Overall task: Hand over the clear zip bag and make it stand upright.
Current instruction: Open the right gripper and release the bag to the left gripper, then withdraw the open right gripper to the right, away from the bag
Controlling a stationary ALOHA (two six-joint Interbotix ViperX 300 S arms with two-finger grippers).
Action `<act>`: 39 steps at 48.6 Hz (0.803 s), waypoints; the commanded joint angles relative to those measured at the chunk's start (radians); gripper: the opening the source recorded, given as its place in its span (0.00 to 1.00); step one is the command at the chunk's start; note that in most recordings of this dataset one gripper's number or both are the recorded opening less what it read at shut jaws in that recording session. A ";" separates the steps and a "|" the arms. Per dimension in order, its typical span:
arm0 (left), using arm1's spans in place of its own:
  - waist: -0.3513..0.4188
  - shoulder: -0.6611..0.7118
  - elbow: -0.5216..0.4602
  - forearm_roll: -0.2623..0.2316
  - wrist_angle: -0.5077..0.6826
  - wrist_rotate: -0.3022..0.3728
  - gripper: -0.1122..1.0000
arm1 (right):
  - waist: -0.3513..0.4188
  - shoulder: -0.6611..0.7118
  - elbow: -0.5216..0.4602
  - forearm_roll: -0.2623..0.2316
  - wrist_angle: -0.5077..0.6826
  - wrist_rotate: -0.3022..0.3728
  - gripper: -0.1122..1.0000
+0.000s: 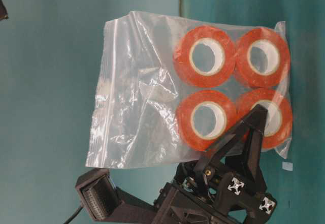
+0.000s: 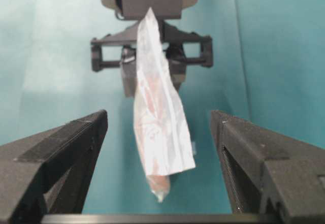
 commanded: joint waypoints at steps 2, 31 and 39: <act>-0.003 -0.012 -0.005 0.002 0.000 0.002 0.31 | 0.002 -0.014 -0.009 0.003 -0.012 0.008 0.87; -0.002 -0.012 -0.006 0.000 0.000 -0.006 0.30 | 0.014 -0.015 0.003 0.003 -0.018 0.006 0.87; -0.002 -0.012 -0.006 0.002 0.000 -0.003 0.31 | 0.014 -0.015 0.008 0.003 -0.018 0.008 0.87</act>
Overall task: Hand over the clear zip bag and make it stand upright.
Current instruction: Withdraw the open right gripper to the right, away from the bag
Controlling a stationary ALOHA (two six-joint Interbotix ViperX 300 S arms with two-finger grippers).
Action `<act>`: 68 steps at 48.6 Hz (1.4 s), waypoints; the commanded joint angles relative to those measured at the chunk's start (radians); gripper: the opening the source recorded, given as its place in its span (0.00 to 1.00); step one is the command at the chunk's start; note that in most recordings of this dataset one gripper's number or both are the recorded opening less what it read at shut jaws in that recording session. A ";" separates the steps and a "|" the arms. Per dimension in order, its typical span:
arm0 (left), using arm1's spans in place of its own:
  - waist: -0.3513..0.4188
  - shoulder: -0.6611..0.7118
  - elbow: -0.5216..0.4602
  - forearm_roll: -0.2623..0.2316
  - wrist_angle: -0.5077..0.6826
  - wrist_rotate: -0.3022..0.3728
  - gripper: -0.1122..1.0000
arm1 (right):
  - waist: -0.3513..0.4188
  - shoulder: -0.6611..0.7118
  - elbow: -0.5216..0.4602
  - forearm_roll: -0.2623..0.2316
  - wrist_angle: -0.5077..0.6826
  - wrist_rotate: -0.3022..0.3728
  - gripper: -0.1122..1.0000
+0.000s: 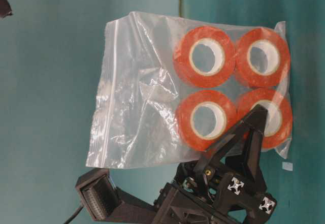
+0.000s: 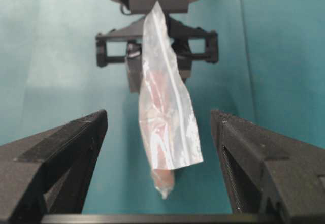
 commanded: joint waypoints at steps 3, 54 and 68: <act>-0.003 -0.014 -0.006 0.003 -0.003 0.002 0.31 | 0.002 -0.012 -0.005 0.002 -0.008 0.008 0.87; -0.003 -0.014 -0.009 0.003 0.009 0.000 0.31 | 0.003 -0.012 0.012 0.002 -0.008 0.003 0.87; -0.005 -0.015 -0.009 0.003 0.014 0.000 0.30 | 0.002 -0.012 0.012 0.002 -0.006 0.000 0.87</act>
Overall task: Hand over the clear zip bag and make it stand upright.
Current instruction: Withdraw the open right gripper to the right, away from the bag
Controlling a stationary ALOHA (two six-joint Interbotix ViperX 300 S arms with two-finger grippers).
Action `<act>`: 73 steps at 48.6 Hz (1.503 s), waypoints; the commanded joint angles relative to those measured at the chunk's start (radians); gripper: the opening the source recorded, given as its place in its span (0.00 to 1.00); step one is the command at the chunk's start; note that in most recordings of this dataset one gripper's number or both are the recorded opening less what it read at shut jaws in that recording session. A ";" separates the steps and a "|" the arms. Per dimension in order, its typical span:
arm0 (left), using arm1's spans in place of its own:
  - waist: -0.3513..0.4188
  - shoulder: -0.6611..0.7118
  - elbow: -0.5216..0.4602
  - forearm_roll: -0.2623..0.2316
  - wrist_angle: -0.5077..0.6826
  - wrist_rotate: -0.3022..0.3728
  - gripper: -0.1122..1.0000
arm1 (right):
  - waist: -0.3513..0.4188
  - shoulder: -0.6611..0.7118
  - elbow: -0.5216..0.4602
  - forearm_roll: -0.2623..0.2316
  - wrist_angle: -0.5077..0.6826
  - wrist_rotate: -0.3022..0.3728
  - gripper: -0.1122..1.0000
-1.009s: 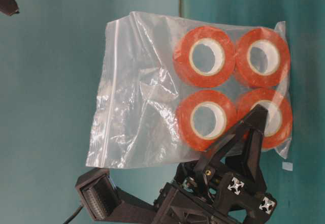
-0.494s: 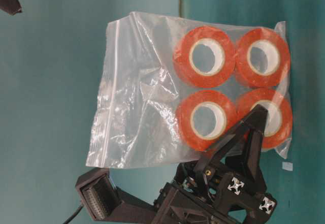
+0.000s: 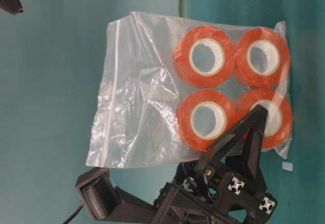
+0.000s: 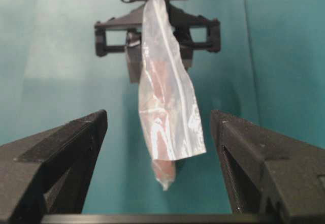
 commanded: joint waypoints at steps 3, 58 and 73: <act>-0.003 -0.014 -0.003 0.002 0.000 -0.002 0.30 | 0.002 -0.011 -0.009 0.002 -0.006 0.002 0.87; -0.003 -0.012 -0.008 0.002 0.000 0.000 0.30 | 0.002 -0.012 0.002 0.003 -0.012 0.011 0.87; -0.003 -0.012 -0.008 0.002 0.000 0.000 0.31 | 0.002 -0.025 0.020 0.003 -0.031 0.011 0.87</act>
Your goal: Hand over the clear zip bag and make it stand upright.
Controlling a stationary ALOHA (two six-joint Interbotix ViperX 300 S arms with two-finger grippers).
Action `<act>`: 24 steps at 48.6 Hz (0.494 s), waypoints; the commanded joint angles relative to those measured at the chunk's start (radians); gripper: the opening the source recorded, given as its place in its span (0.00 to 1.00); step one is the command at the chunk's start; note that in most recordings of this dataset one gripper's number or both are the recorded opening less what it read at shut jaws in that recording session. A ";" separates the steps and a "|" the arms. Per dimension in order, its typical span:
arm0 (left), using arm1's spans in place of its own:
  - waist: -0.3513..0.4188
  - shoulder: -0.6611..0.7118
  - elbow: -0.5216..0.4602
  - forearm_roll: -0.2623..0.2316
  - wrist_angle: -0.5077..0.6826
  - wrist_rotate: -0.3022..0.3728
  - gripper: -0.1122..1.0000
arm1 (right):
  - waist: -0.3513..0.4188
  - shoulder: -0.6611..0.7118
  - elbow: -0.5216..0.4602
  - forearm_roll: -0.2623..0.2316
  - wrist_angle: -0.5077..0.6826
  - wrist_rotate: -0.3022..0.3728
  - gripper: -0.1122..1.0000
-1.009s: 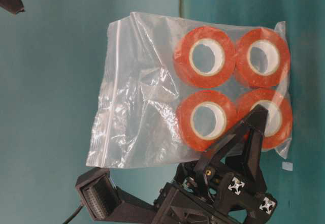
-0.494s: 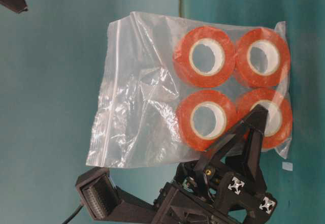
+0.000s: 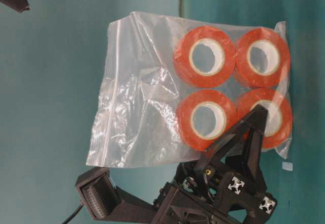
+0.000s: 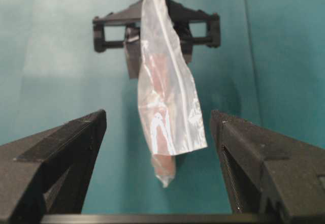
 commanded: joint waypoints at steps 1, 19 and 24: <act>-0.002 -0.011 -0.008 0.002 -0.005 0.002 0.31 | 0.002 -0.017 -0.008 0.003 -0.014 0.008 0.87; 0.000 -0.011 -0.008 0.002 -0.003 0.002 0.30 | 0.002 -0.025 0.020 0.005 -0.021 0.009 0.87; -0.002 -0.011 -0.008 0.002 -0.003 0.002 0.31 | 0.002 -0.026 0.021 0.005 -0.021 0.009 0.87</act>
